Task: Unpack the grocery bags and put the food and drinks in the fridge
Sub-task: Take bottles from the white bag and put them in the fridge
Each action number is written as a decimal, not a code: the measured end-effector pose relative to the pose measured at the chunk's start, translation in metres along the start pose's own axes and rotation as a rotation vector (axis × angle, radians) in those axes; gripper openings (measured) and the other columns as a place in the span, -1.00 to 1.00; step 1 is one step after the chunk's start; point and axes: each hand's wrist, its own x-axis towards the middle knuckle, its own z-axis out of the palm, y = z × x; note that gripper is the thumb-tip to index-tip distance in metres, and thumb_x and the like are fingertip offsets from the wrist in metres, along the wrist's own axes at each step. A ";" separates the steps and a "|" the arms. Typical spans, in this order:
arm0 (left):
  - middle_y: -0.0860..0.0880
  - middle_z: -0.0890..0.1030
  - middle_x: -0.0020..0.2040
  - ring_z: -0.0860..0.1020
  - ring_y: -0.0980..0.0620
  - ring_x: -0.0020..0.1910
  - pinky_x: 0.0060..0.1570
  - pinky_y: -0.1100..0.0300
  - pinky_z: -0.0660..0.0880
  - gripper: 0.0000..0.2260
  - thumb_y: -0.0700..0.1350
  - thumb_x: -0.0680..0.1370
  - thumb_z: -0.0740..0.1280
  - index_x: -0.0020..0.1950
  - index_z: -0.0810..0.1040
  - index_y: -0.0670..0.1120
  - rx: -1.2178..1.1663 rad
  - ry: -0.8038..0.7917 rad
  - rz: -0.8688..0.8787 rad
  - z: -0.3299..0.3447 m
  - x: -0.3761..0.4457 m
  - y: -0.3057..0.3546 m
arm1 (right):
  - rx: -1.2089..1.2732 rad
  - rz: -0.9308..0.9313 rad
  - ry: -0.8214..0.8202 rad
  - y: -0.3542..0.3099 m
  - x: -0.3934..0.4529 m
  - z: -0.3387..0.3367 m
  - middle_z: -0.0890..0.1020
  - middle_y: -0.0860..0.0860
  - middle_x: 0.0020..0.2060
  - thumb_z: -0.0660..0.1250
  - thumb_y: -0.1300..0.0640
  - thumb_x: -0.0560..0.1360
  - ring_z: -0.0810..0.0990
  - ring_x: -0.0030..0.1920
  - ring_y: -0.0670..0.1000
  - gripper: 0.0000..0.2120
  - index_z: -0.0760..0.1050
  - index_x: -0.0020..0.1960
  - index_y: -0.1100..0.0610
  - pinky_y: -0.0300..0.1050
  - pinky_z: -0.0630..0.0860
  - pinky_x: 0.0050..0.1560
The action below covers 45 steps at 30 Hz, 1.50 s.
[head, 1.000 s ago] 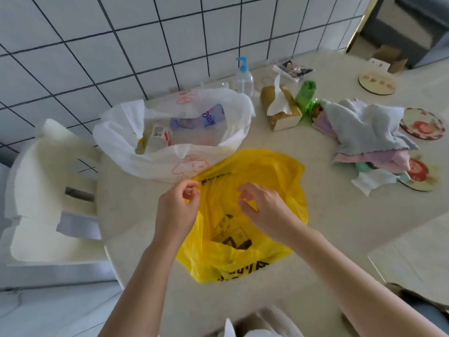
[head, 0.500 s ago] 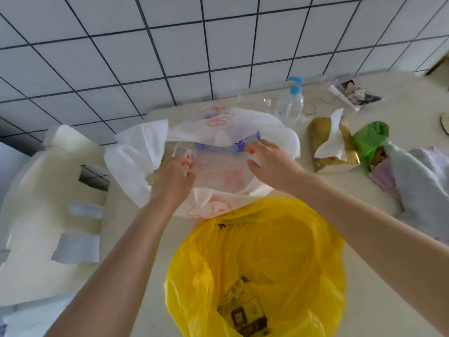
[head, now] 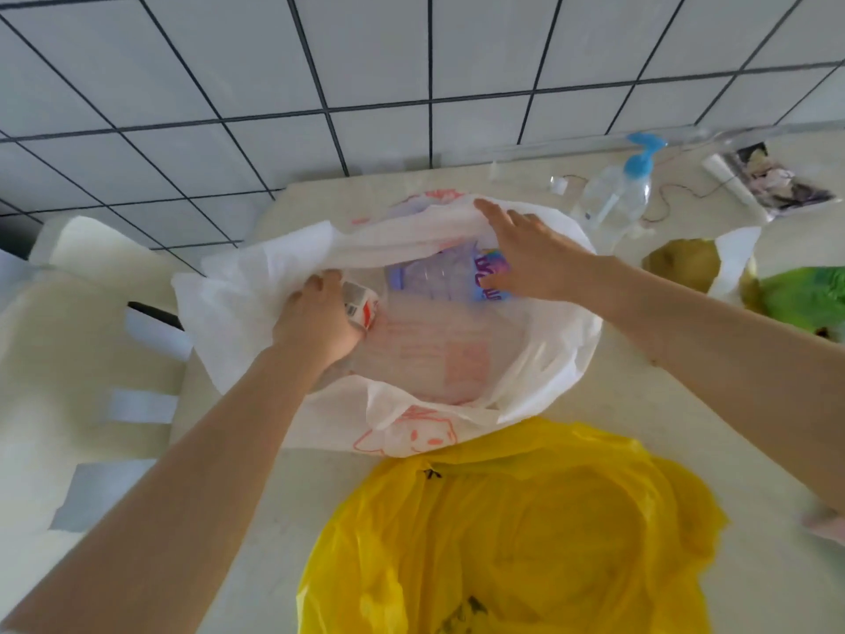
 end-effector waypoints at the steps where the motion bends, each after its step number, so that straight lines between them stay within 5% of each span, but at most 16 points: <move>1: -0.20 0.36 0.38 0.40 -0.25 0.33 0.28 -0.08 0.39 -0.26 0.07 0.45 0.42 0.49 0.17 -0.17 0.004 -0.024 -0.027 0.004 0.001 -0.001 | 0.041 -0.013 0.018 0.003 0.001 0.004 0.49 0.19 0.24 0.42 0.05 0.42 0.42 0.26 0.25 -0.22 0.05 0.48 0.12 0.12 0.43 0.20; 5: -0.15 0.43 0.34 0.47 -0.21 0.28 0.20 -0.08 0.47 -0.07 0.06 0.30 0.57 0.49 0.12 -0.12 -0.035 -0.104 -0.125 0.017 0.002 -0.007 | -0.096 -0.094 -0.002 0.010 0.000 0.021 0.47 0.14 0.25 0.46 0.00 0.39 0.32 0.35 0.21 -0.35 0.21 0.32 0.16 0.09 0.42 0.20; 10: -0.14 0.39 0.37 0.47 -0.21 0.29 0.19 -0.10 0.47 0.09 0.04 0.29 0.60 0.54 -0.09 -0.12 -0.011 -0.139 -0.191 0.027 0.000 -0.003 | -0.320 -0.081 -0.066 0.002 0.007 0.043 0.34 0.13 0.40 0.45 -0.20 0.35 0.22 0.39 0.28 -0.07 0.05 0.50 0.13 0.17 0.24 0.39; 14: -0.07 0.44 0.34 0.48 -0.19 0.28 0.19 -0.15 0.48 0.02 0.01 0.22 0.58 0.51 0.03 0.05 -0.087 -0.058 -0.188 0.027 -0.001 -0.009 | -0.521 -0.045 -0.049 -0.007 0.013 0.051 0.36 0.14 0.36 0.49 -0.13 0.32 0.24 0.33 0.32 -0.02 0.03 0.51 0.19 0.12 0.16 0.40; 17: 0.03 0.56 0.16 0.57 -0.13 0.11 0.04 -0.09 0.57 -0.12 0.04 0.09 0.51 0.36 0.24 0.15 -0.193 -0.015 -0.207 0.026 -0.006 -0.012 | -0.549 0.019 -0.031 -0.020 0.021 0.050 0.40 0.15 0.31 0.42 0.07 0.39 0.23 0.36 0.28 -0.28 0.18 0.43 0.24 0.05 0.21 0.33; 21: 0.01 0.57 0.04 0.57 -0.08 0.01 -0.11 0.17 0.46 -0.30 -0.11 0.25 0.56 0.34 0.40 0.00 -0.285 0.005 -0.203 0.023 -0.020 -0.005 | -0.549 0.068 -0.067 -0.037 0.014 0.049 0.41 0.15 0.24 0.40 0.07 0.39 0.31 0.29 0.22 -0.39 0.29 0.36 0.23 0.02 0.28 0.25; 27: -0.06 0.61 -0.02 0.53 -0.04 -0.14 -0.19 0.19 0.45 -0.48 -0.07 0.30 0.54 0.24 0.56 -0.10 -0.359 -0.042 -0.272 0.009 -0.044 -0.004 | -0.249 0.138 -0.139 -0.046 -0.027 0.061 0.36 0.11 0.15 0.41 0.09 0.38 0.53 -0.03 0.20 -0.44 0.27 0.28 0.17 0.03 0.48 -0.14; 34: -0.03 0.63 -0.10 0.60 -0.01 -0.16 -0.22 0.17 0.52 -0.51 -0.02 0.22 0.56 0.12 0.58 -0.05 -0.522 -0.025 -0.318 -0.018 -0.087 -0.004 | 0.009 0.112 0.014 -0.058 -0.087 0.054 0.35 0.07 0.08 0.51 -0.03 0.24 0.51 0.00 0.20 -0.34 0.26 0.20 0.10 0.02 0.50 -0.08; 37: -0.06 0.67 -0.15 0.65 -0.03 -0.20 -0.20 0.07 0.63 -0.59 -0.06 0.25 0.57 0.05 0.61 -0.07 -0.800 -0.031 -0.335 -0.034 -0.115 -0.001 | 0.295 0.125 0.142 -0.068 -0.112 0.039 0.35 0.03 0.04 0.56 0.01 0.20 0.48 0.00 0.15 -0.31 0.30 0.21 0.10 -0.01 0.50 -0.05; 41: -0.11 0.67 -0.20 0.64 0.00 -0.35 -0.46 0.21 0.53 -0.75 -0.15 0.40 0.51 0.03 0.63 -0.18 -1.184 -0.100 -0.333 -0.057 -0.160 0.014 | 0.555 0.171 0.333 -0.095 -0.149 0.014 0.45 -0.01 0.02 0.61 0.03 0.20 0.45 -0.03 0.04 -0.30 0.35 0.22 0.12 -0.19 0.34 -0.10; 45: -0.15 0.65 -0.12 0.64 -0.13 -0.17 -0.18 0.04 0.60 -0.81 -0.12 0.49 0.41 0.05 0.60 -0.16 -1.480 -0.274 -0.212 -0.067 -0.212 0.013 | 0.744 0.227 0.460 -0.133 -0.202 -0.013 0.49 -0.16 -0.13 0.61 0.04 0.23 0.47 -0.15 -0.09 -0.36 0.34 0.16 0.10 -0.46 0.36 -0.29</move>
